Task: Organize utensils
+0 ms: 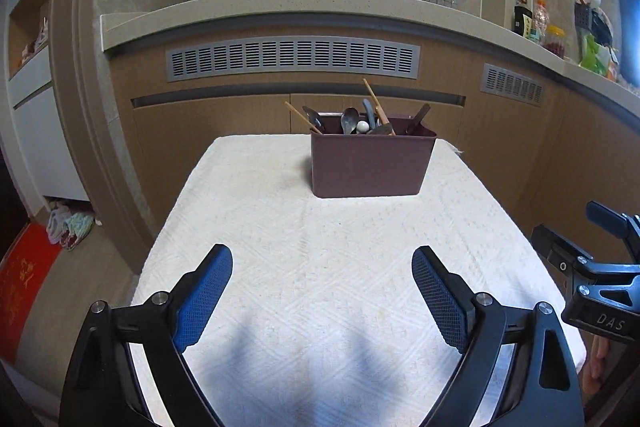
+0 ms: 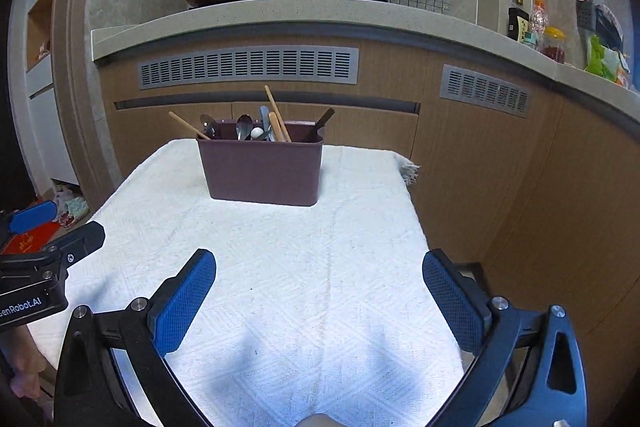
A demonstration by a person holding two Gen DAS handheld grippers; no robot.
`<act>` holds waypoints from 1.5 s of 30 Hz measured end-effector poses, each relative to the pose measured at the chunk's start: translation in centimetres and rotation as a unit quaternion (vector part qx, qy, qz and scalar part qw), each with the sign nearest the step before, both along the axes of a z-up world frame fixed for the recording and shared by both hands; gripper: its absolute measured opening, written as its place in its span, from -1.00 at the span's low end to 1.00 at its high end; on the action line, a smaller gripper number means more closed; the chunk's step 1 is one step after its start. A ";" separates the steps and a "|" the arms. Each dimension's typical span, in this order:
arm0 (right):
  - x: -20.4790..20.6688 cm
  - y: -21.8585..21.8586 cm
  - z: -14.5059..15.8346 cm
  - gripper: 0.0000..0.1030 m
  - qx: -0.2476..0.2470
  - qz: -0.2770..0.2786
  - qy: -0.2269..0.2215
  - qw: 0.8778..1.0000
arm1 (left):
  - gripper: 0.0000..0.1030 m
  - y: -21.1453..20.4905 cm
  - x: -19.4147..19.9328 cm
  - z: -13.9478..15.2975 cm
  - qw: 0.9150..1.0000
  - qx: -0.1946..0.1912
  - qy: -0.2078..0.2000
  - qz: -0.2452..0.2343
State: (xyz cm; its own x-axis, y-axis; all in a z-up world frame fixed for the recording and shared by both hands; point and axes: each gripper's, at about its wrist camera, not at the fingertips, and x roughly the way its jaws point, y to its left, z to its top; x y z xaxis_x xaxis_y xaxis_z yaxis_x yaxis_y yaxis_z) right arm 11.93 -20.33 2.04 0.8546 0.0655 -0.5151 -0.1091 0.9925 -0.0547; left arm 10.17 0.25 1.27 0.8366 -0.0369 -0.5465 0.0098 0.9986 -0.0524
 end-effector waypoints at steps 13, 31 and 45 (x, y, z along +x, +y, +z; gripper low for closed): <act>-0.2 -0.3 -0.1 1.00 0.010 0.009 0.006 1.000 | 0.77 -0.3 0.0 0.3 1.000 -0.007 0.007 -0.011; -0.5 -0.1 0.4 1.00 0.011 0.012 -0.003 1.000 | 0.77 -0.8 -0.6 0.6 1.000 -0.001 -0.002 -0.007; -0.5 -0.5 0.3 1.00 0.025 0.011 0.004 1.000 | 0.77 -0.9 -0.8 0.5 1.000 0.004 -0.003 -0.006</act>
